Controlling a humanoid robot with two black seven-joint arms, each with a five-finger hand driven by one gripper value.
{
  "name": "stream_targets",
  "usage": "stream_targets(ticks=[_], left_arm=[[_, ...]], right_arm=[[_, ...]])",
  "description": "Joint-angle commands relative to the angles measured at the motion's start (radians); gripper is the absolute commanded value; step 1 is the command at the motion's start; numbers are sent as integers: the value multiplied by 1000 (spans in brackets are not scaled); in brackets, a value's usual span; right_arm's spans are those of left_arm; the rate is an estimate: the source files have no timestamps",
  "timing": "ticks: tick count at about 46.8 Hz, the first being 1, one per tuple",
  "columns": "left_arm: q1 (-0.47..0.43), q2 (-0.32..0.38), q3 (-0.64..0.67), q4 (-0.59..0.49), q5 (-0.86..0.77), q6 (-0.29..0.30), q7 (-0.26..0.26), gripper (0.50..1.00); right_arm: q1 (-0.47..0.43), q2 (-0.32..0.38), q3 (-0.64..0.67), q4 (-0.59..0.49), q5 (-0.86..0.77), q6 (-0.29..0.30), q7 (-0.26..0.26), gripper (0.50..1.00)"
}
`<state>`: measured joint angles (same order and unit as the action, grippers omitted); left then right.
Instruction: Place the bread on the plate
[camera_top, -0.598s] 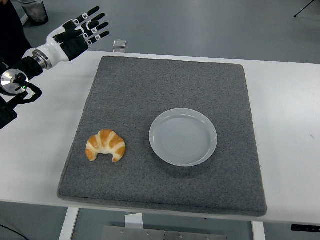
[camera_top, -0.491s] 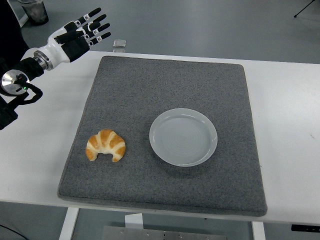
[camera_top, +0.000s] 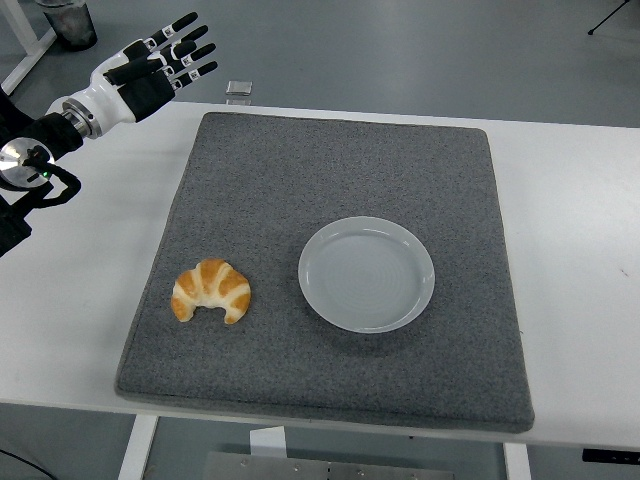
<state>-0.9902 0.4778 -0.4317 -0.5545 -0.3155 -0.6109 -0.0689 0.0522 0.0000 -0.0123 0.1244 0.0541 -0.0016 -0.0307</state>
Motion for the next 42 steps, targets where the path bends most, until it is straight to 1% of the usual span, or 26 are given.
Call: stream_targets(ticks=[1, 6, 11, 16, 27, 31, 36, 39, 42], left_arm=[[1, 10, 1, -13, 1, 0, 0, 999], [2, 30, 8, -54, 6, 0, 0, 999], [2, 71, 16, -79, 16, 0, -2, 999], [1, 90, 5, -76, 73, 0, -3, 999], [-4, 162, -2, -94, 193, 0, -9, 999], [-2, 208, -4, -140, 260, 0, -11, 999], [4, 291, -21, -232, 352, 0, -17, 999], [7, 337, -28, -283, 403, 0, -32, 999], [7, 366, -28, -312, 447, 0, -54, 999]], right_arm=[[0, 0, 0, 0, 0, 0, 0, 952], [0, 0, 0, 0, 0, 0, 0, 952], [0, 0, 0, 0, 0, 0, 0, 952], [0, 0, 0, 0, 0, 0, 0, 952], [0, 0, 0, 0, 1, 0, 0, 952], [0, 0, 0, 0, 0, 0, 0, 952], [0, 0, 0, 0, 1, 0, 0, 952], [0, 0, 0, 1, 0, 0, 0, 952], [0, 0, 0, 0, 0, 0, 0, 954]])
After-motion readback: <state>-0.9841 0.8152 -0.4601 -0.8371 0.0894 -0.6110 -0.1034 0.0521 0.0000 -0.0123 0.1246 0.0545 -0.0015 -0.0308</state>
